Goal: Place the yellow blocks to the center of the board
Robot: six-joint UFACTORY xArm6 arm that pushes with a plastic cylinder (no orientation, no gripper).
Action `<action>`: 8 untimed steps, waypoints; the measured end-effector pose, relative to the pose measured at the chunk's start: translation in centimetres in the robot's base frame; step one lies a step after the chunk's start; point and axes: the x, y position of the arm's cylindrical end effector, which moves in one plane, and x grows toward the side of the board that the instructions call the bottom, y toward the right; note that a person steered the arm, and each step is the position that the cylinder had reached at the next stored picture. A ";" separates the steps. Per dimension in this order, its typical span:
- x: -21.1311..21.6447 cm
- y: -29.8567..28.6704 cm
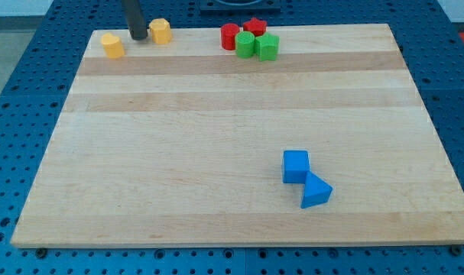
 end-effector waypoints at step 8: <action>-3.5 3.0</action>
